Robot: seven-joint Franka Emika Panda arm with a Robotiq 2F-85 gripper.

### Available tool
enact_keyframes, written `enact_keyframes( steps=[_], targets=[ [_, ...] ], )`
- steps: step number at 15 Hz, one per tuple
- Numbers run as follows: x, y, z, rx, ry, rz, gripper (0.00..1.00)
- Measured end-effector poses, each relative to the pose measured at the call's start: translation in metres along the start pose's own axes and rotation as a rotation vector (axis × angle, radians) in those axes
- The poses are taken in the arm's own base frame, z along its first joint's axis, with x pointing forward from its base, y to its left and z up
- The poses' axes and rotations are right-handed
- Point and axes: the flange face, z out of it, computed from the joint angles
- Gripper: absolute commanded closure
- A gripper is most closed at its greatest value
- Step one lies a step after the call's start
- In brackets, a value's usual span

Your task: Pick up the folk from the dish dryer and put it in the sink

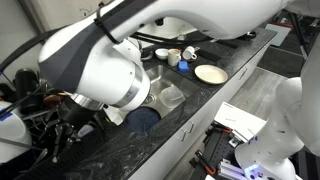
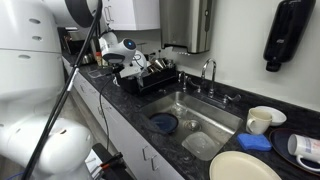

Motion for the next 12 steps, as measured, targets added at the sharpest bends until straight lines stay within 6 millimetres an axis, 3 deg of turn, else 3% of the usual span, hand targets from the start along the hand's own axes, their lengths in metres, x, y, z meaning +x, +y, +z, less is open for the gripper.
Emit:
enact_keyframes(
  steps=[8, 12],
  targets=[
    [-0.0004, 0.0004, -0.0001, 0.0, 0.001, 0.003, 0.97],
    [-0.0005, 0.0002, 0.0, 0.0, 0.002, 0.006, 1.0]
  ],
)
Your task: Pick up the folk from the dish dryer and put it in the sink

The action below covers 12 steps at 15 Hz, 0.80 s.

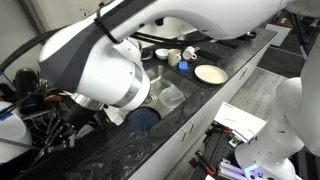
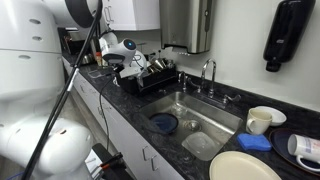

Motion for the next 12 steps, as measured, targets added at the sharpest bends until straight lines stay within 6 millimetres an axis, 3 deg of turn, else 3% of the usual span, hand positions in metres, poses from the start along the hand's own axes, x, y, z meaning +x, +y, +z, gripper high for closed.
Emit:
enact_keyframes(
  steps=[8, 9, 10, 12],
  targets=[
    [0.0, -0.0002, 0.0001, 0.003, 0.002, 0.003, 1.0],
    [0.0002, -0.0003, 0.0001, 0.005, 0.003, 0.003, 0.74],
    [0.0007, -0.0005, 0.0001, 0.01, 0.005, 0.003, 0.73],
    [0.0024, -0.0017, -0.0003, 0.026, 0.012, 0.002, 0.6]
  ],
)
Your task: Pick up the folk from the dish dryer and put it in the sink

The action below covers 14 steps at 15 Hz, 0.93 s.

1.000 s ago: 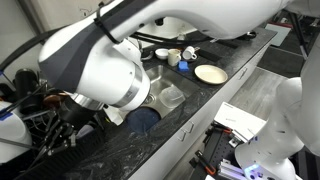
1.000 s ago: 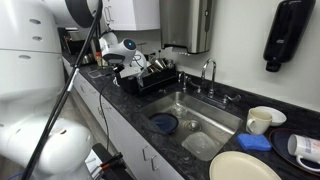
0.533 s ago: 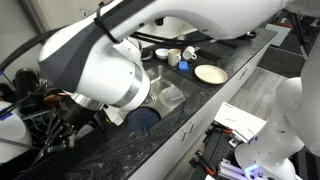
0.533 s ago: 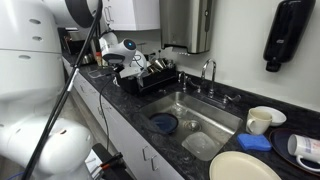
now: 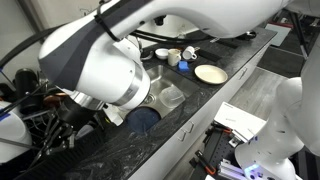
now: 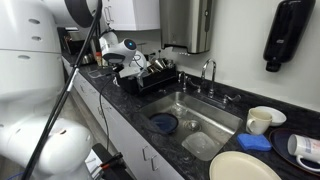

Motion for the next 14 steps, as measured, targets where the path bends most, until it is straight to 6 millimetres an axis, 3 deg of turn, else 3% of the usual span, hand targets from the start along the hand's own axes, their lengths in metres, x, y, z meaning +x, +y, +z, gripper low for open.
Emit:
enact_keyframes(
  steps=[8, 14],
  targets=[
    [0.0101, 0.0022, -0.0046, 0.067, 0.04, -0.003, 0.03],
    [0.0085, 0.0039, -0.0047, 0.077, 0.04, -0.005, 0.0]
  ],
)
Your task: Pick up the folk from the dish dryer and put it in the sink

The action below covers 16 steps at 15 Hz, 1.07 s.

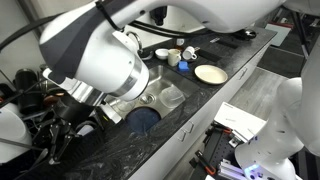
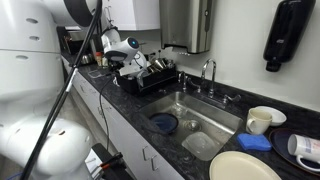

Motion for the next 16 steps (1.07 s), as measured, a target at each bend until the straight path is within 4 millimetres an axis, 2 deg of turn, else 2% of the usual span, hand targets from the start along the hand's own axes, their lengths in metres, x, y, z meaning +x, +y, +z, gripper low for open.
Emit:
enact_keyframes(
  steps=[11, 16],
  targets=[
    [0.0034, -0.0096, 0.0091, 0.018, -0.005, -0.014, 0.0],
    [0.0017, -0.0058, 0.0078, -0.029, -0.025, -0.024, 0.0]
  ],
)
